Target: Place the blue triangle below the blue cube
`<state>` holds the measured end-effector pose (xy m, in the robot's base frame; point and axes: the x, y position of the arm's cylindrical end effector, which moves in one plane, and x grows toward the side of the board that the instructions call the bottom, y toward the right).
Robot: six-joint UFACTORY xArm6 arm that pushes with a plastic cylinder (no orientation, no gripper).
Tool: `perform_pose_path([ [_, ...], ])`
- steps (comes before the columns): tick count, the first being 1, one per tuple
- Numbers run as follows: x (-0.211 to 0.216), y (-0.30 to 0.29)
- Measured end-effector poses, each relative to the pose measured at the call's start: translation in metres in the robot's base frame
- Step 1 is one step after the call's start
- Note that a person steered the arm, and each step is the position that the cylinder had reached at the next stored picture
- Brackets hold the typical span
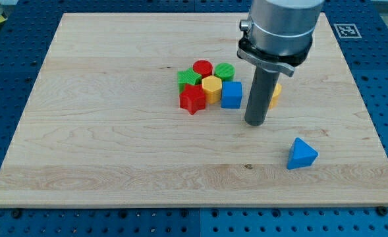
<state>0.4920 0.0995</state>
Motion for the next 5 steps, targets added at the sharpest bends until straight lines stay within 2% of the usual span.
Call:
perform_pose_path([
  [3, 0.011, 0.087],
  [5, 0.096, 0.100],
])
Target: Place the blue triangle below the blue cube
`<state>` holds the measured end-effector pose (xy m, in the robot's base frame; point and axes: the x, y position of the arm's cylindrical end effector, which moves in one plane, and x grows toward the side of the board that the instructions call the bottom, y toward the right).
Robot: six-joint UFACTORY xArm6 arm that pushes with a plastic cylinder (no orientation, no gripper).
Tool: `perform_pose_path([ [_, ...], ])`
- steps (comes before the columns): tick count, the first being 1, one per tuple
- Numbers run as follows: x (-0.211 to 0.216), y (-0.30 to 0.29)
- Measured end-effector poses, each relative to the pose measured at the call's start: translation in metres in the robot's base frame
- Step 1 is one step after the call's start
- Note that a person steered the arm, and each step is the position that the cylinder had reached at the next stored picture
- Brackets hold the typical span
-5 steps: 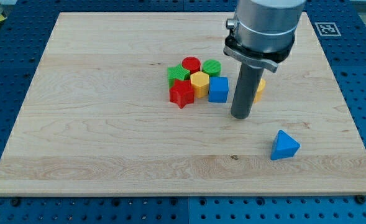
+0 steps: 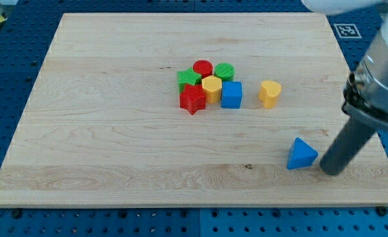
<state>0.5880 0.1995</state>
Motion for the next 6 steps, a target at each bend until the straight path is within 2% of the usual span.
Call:
perform_pose_path([
  [1, 0.023, 0.000],
  [2, 0.024, 0.000],
  [6, -0.015, -0.034],
])
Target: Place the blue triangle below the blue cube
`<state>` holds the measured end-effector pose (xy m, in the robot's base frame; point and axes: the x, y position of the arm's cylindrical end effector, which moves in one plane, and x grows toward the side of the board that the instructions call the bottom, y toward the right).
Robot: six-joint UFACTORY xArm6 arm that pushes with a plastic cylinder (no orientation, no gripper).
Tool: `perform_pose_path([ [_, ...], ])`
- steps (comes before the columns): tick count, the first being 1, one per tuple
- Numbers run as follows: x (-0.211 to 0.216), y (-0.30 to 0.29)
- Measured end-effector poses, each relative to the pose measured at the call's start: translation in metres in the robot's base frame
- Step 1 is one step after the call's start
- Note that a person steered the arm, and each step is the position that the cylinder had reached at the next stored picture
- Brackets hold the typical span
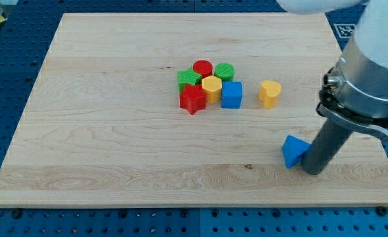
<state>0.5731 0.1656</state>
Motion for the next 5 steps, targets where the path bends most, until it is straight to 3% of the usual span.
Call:
perform_pose_path([
  [4, -0.016, -0.035],
  [5, 0.005, -0.029],
])
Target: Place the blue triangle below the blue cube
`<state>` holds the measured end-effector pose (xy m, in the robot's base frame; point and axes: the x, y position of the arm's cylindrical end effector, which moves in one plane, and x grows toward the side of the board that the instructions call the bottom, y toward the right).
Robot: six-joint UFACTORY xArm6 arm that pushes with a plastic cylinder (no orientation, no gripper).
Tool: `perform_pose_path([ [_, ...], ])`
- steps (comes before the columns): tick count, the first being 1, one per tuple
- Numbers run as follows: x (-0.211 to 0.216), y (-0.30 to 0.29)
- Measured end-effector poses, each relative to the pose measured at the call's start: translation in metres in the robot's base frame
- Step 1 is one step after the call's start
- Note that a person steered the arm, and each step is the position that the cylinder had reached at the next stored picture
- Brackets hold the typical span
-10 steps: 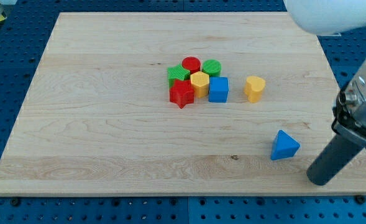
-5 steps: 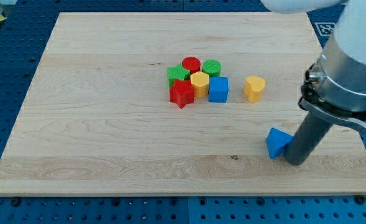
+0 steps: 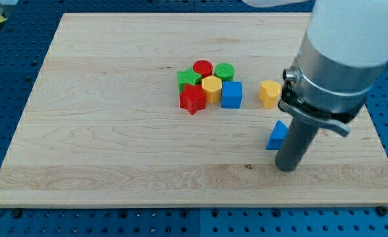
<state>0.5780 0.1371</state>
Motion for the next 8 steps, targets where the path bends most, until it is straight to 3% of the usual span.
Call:
perform_pose_path([
  [2, 0.004, 0.044],
  [8, -0.029, 0.040],
])
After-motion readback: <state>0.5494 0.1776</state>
